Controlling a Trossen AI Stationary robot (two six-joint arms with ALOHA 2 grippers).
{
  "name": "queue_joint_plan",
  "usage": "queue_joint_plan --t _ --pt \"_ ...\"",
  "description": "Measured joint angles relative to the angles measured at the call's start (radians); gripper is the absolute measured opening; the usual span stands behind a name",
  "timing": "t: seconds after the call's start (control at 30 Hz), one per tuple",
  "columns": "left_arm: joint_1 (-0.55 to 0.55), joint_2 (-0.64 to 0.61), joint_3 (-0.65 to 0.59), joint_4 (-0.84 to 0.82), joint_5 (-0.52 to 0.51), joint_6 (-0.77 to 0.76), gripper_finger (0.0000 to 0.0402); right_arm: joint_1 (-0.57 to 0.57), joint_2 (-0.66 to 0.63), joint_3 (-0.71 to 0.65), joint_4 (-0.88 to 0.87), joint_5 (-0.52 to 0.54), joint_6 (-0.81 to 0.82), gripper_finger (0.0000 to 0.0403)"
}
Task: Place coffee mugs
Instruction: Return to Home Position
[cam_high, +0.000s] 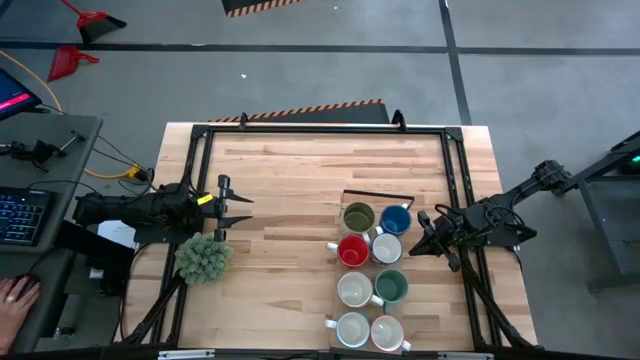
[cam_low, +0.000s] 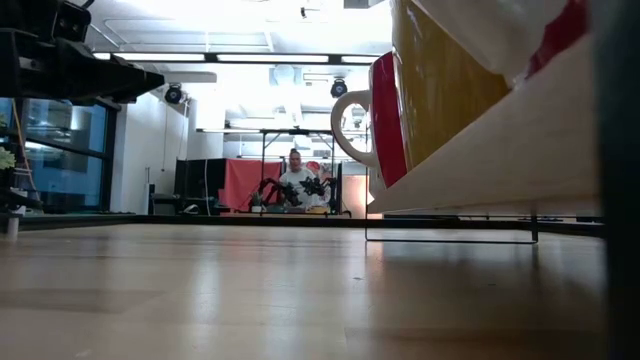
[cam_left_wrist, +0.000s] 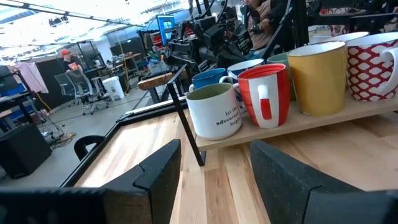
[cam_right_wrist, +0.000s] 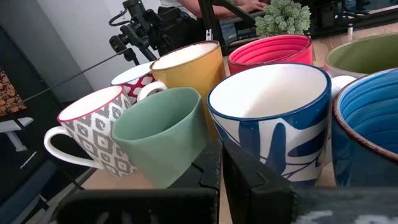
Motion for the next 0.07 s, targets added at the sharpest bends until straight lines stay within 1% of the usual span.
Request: queue_joint_plan --t 0.07 --pt "0.000 0.000 0.000 0.000 0.000 0.000 0.0184 0.000 0.000 0.000 0.000 0.000 0.000 0.0000"
